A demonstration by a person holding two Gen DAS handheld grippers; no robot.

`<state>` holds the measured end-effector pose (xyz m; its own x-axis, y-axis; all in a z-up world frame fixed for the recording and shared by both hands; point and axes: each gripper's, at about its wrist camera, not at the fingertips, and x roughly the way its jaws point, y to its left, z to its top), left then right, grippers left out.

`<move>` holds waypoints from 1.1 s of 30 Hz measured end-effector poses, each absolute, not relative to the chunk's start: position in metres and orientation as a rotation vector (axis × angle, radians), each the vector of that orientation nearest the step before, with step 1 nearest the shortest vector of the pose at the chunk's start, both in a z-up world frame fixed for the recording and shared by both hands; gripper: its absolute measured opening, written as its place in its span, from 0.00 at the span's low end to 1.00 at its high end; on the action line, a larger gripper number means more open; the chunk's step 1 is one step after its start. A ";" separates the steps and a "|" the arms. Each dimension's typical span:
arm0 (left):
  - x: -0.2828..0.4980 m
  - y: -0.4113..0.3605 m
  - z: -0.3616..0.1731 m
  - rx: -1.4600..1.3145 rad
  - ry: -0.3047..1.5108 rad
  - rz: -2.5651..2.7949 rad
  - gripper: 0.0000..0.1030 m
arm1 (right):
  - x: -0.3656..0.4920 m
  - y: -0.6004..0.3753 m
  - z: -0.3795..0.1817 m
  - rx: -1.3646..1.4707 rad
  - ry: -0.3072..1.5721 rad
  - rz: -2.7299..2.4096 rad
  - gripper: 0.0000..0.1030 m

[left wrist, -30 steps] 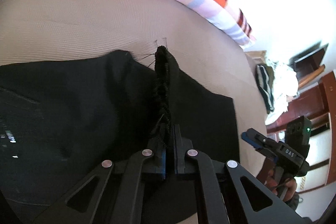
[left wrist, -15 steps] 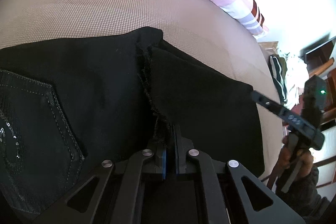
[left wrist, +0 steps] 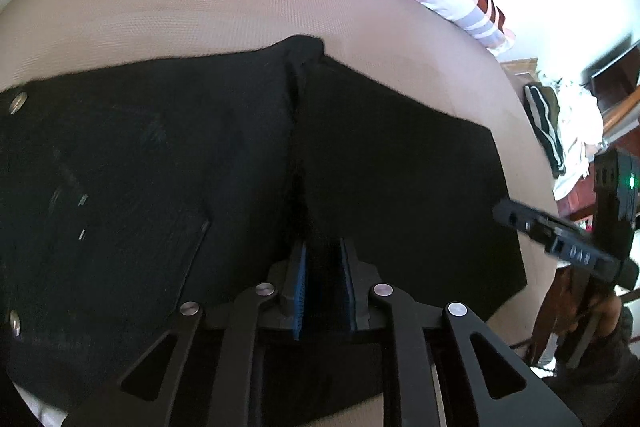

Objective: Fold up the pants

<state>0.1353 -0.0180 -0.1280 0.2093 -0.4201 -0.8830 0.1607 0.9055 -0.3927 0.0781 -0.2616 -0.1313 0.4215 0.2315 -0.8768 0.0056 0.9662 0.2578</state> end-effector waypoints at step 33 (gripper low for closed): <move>0.132 0.248 -0.070 -0.350 1.204 -0.109 0.57 | 0.094 -0.120 -0.129 0.158 1.221 0.335 0.46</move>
